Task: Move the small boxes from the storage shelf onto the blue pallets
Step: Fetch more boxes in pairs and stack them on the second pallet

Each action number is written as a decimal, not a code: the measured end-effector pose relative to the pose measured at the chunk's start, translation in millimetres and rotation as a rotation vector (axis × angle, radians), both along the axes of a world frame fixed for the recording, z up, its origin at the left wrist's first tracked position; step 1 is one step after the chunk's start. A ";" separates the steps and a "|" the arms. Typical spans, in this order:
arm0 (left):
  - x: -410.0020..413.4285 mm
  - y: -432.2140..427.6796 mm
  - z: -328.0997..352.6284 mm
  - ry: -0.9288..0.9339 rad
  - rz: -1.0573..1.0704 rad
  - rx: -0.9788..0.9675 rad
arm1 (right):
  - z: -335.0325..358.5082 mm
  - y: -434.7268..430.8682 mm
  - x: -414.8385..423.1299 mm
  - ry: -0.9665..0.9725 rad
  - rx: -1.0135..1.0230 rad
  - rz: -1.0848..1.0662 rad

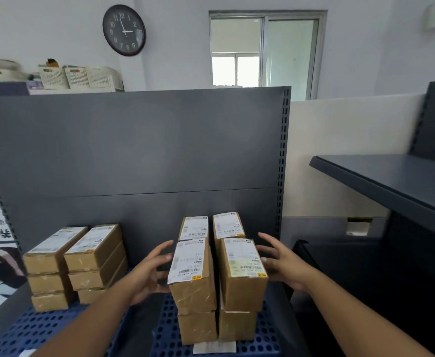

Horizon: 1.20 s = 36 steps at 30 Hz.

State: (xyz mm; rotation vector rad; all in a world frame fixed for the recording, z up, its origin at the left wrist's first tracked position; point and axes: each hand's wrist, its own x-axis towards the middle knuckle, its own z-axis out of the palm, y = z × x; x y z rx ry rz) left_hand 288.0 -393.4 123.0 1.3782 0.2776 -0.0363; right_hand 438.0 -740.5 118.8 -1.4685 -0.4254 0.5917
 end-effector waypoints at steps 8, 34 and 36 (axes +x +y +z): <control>10.0 -7.8 -4.4 0.073 -0.144 -0.022 | -6.3 17.2 12.2 0.072 -0.023 0.252; 8.0 -23.1 1.1 0.021 -0.159 0.075 | -5.2 28.5 5.4 0.104 -0.035 0.200; 7.6 -23.6 1.1 0.015 -0.157 0.083 | -4.0 28.0 3.7 0.105 -0.042 0.194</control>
